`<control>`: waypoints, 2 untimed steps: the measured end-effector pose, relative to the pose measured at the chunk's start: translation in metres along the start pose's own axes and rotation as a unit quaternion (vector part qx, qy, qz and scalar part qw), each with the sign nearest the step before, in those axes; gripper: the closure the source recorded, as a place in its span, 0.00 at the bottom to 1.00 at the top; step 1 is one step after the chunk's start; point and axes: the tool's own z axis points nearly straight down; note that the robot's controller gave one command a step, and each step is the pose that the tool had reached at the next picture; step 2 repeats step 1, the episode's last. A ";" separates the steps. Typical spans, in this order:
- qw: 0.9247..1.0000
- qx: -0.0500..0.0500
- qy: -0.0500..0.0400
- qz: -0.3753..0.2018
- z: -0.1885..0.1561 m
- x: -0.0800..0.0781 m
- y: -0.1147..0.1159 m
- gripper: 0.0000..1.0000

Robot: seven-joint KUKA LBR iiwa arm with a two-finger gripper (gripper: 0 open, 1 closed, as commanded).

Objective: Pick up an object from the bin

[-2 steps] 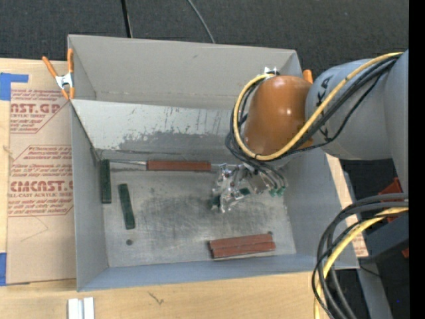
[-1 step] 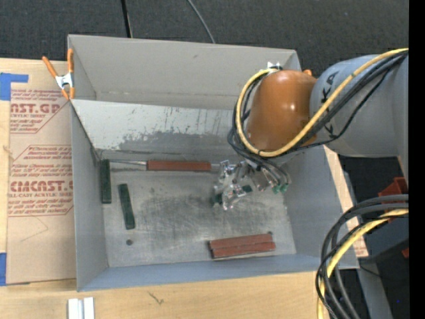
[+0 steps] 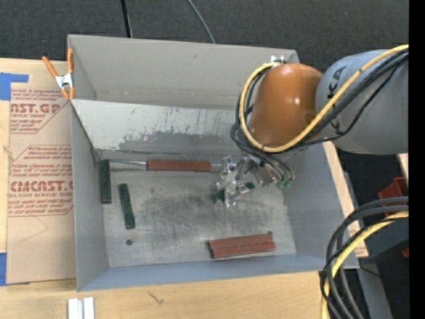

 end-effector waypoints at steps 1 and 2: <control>1.000 0.000 -0.001 0.000 -0.020 -0.001 0.000 1.00; 1.000 0.000 -0.001 0.000 -0.020 -0.001 0.000 1.00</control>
Offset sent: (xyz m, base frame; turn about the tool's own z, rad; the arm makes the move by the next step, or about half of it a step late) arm -0.0002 -0.0001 0.0304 0.0000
